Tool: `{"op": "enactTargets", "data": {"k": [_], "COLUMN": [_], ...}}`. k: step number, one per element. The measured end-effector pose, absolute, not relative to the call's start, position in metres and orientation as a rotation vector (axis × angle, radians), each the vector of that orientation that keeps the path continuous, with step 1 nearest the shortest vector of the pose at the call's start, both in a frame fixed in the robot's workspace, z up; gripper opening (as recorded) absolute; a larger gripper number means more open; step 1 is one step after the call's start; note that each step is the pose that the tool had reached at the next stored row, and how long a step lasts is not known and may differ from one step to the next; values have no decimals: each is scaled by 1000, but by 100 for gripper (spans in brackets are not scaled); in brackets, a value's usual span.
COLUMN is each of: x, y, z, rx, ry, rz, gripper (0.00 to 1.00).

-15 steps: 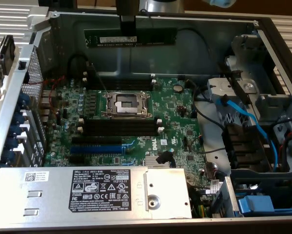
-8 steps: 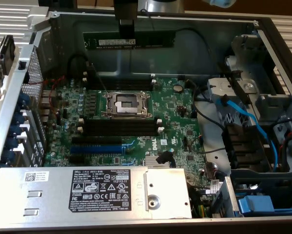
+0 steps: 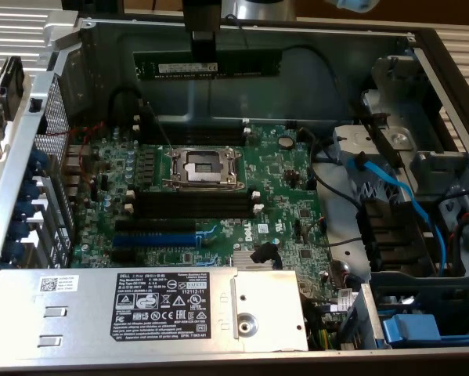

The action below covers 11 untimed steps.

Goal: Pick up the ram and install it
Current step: 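Insert the ram into the slot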

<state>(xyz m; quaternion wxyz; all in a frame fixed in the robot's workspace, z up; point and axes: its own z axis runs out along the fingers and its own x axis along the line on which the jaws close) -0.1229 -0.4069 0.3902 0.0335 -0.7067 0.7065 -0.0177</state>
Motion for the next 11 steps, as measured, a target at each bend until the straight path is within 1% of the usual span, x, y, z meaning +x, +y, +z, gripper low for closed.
{"op": "enactTargets", "data": {"k": [4,5,9,10,11], "x": [-123,-124,-124,-124,-124], "y": [-407,-407,-407,-407,-407], "z": [390,390,389,389,389], "rx": [-2174,-2178,-2205,-2211,-2211], "ry": [2174,2177,2205,2210,2210], "rz": [-53,-47,14,25,25], "gripper": [12,12,12,12,12]}}
